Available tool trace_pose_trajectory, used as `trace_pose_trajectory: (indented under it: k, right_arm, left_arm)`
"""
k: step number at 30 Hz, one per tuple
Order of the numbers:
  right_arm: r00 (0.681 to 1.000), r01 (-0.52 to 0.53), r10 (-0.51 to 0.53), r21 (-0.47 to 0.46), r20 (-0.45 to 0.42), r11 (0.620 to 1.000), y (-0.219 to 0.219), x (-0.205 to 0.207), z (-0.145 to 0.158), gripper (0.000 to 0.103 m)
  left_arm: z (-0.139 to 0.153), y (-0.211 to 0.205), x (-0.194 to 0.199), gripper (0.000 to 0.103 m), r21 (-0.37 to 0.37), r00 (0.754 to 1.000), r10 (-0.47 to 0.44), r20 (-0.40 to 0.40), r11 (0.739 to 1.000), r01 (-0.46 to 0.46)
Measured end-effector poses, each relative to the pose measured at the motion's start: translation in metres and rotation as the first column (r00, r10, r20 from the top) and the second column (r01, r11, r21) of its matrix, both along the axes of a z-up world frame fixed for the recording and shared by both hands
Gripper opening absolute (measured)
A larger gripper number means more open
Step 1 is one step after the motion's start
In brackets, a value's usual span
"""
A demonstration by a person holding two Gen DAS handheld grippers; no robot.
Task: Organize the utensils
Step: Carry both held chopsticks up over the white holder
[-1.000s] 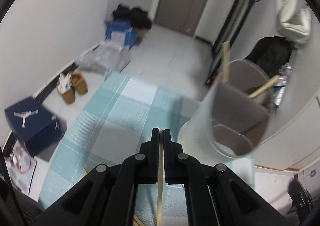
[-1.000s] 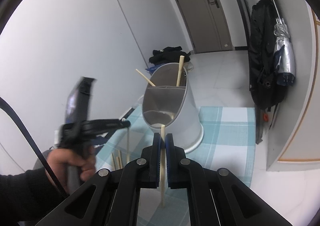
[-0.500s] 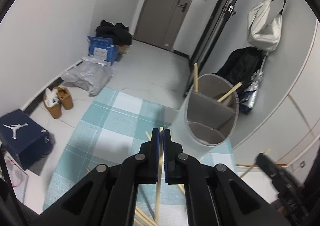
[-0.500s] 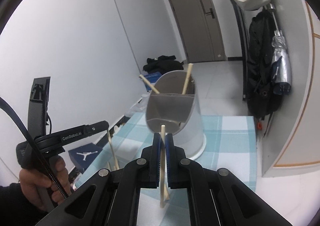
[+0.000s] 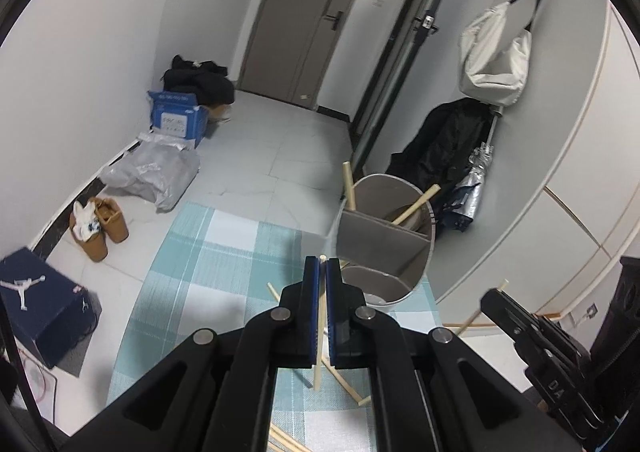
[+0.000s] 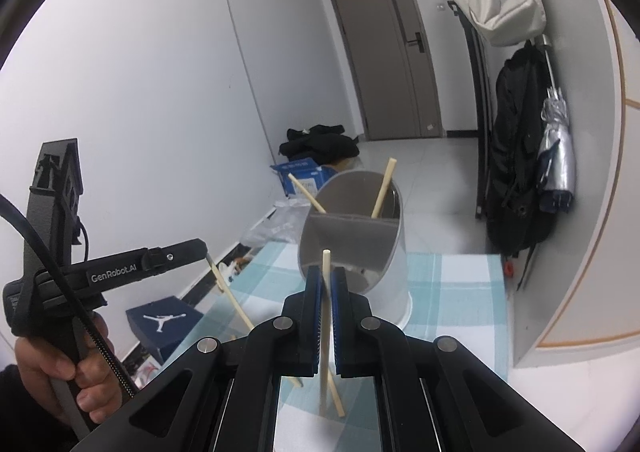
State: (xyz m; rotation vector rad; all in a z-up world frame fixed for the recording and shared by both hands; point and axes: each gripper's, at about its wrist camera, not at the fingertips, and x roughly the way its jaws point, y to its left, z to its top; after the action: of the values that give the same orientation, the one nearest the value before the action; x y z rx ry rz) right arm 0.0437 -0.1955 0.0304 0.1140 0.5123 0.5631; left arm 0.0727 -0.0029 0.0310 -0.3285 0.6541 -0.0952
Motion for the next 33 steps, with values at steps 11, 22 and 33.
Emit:
trace_pose_trajectory:
  k: [11, 22, 33]
  right_arm:
    - [1.000, 0.008, -0.008, 0.012, 0.027, 1.000, 0.003, 0.010, 0.018, 0.004]
    - [0.996, -0.004, 0.000, 0.042, 0.084, 0.999, 0.004, 0.019, 0.058, 0.004]
    - [0.991, -0.005, -0.009, 0.100, 0.133, 0.995, -0.004, 0.044, 0.112, 0.004]
  left_arm:
    - [0.030, -0.012, 0.000, 0.000, 0.057, 0.996, -0.077, 0.043, 0.996, 0.075]
    - [0.079, -0.018, 0.015, 0.000, 0.055, 0.987, -0.140, 0.077, 0.989, 0.136]
    - [0.117, -0.022, 0.049, 0.000, 0.040, 0.977, -0.168, 0.133, 0.986, 0.164]
